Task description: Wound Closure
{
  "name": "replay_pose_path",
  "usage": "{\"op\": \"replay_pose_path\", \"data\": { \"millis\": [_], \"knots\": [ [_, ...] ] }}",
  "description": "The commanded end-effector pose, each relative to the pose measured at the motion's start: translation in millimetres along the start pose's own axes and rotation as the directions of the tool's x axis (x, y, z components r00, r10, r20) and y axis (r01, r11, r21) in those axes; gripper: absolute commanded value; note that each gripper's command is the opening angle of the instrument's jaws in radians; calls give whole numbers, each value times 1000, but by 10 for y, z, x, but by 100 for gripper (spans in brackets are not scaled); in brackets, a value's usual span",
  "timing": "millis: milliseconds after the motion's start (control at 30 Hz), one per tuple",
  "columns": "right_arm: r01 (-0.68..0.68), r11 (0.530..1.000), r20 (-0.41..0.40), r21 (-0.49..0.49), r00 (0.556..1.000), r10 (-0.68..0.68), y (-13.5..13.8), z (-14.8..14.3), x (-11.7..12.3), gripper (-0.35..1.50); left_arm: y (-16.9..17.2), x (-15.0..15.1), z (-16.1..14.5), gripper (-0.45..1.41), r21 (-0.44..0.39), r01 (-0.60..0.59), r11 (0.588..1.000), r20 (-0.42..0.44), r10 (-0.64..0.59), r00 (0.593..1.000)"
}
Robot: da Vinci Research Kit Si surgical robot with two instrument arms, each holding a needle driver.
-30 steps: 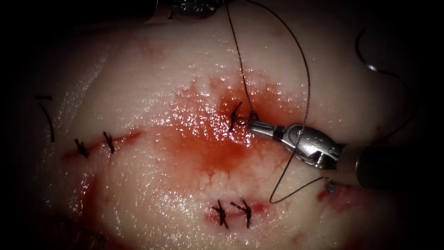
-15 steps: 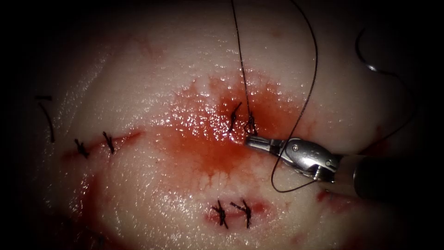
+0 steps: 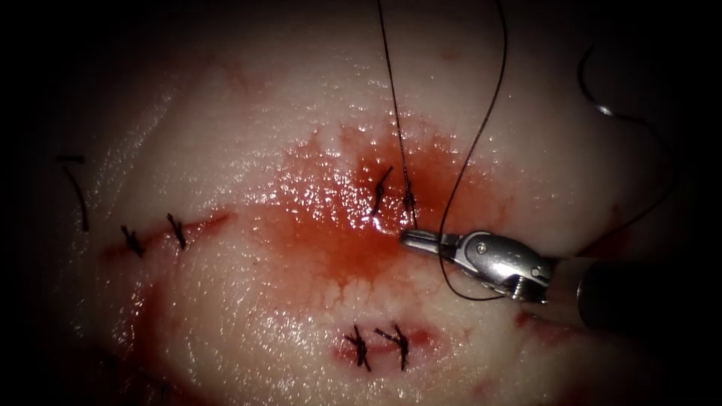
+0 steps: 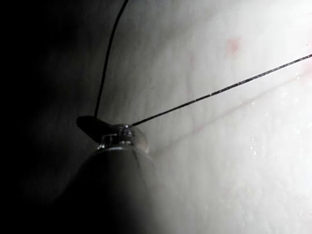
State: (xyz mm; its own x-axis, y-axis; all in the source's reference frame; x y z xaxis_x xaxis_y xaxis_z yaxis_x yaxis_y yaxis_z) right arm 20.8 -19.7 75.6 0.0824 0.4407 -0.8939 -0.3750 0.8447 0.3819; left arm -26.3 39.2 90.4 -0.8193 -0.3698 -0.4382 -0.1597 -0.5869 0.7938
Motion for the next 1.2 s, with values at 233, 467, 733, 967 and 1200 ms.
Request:
{"op": "replay_pose_path", "data": {
  "millis": [233,467,733,967,1200],
  "knots": [
    [16,999,14,28,1000,-17,-25,4,-18,-35,-8,-14,39,-45,9,-47,999,6,47,999],
    [52,997,61,59,997,-56,-41,0,-41,-35,-9,-26,62,-45,20,-84,996,5,84,996],
    [73,995,79,62,994,-78,-37,3,-58,-35,-10,-30,66,-45,24,-85,996,6,85,996],
    [80,995,87,62,993,-85,-35,3,-65,-35,-10,-36,69,-45,23,-100,995,10,99,995],
    [85,994,102,62,991,-91,-36,2,-64,-35,-13,-36,64,-45,25,15,1000,-12,-14,1000]
  ]
}}
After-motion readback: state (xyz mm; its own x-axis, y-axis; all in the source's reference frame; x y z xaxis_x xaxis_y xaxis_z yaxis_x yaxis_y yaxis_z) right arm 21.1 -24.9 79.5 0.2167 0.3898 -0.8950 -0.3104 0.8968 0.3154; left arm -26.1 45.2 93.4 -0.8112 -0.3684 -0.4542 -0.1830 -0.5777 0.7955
